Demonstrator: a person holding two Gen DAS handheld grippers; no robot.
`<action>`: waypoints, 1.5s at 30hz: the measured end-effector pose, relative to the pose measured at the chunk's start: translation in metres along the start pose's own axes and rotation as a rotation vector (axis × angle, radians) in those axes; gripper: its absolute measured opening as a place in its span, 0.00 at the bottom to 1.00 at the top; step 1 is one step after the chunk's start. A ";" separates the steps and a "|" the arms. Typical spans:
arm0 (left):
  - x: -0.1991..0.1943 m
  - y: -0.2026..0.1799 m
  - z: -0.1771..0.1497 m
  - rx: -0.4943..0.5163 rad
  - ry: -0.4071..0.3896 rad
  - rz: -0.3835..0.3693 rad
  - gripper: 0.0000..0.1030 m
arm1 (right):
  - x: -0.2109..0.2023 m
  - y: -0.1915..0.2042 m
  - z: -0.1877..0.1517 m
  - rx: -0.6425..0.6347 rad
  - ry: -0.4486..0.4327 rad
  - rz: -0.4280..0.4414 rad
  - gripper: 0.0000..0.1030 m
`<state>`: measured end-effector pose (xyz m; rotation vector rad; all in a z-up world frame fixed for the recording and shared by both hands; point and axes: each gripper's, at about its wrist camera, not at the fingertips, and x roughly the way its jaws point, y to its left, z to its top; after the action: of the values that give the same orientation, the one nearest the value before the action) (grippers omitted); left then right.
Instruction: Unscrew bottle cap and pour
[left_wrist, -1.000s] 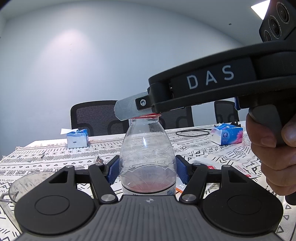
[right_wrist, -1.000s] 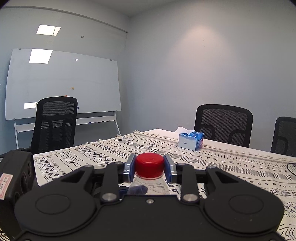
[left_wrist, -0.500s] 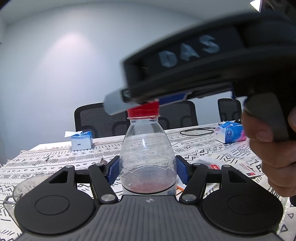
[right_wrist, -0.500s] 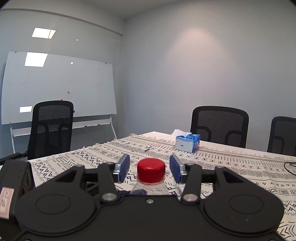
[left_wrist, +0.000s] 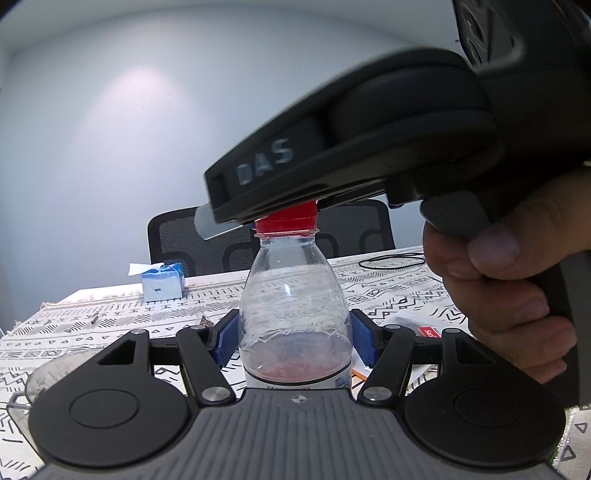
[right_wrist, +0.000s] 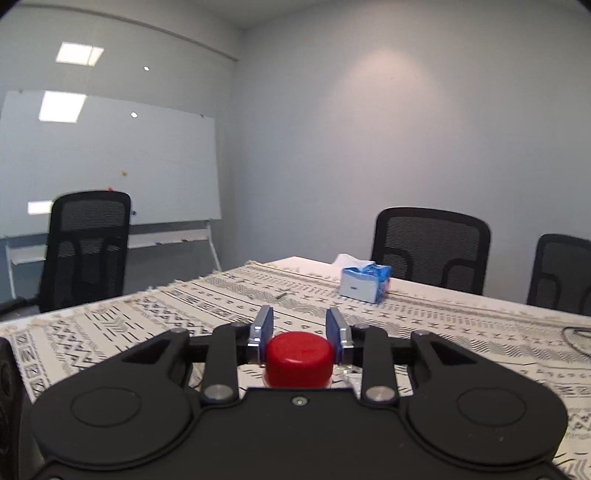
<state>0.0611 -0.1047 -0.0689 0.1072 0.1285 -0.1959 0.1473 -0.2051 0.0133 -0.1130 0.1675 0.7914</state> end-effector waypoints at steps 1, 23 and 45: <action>0.000 0.002 0.000 -0.008 0.001 -0.008 0.57 | 0.000 -0.004 -0.001 0.002 -0.006 0.026 0.32; -0.004 -0.010 0.004 -0.042 -0.034 -0.015 0.55 | -0.005 -0.003 0.004 0.068 0.049 -0.023 0.42; -0.008 -0.003 0.000 -0.053 -0.039 -0.104 0.53 | 0.000 -0.062 0.000 -0.036 0.006 0.446 0.33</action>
<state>0.0528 -0.1063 -0.0682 0.0443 0.1003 -0.2978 0.1920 -0.2488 0.0152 -0.1136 0.1863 1.2394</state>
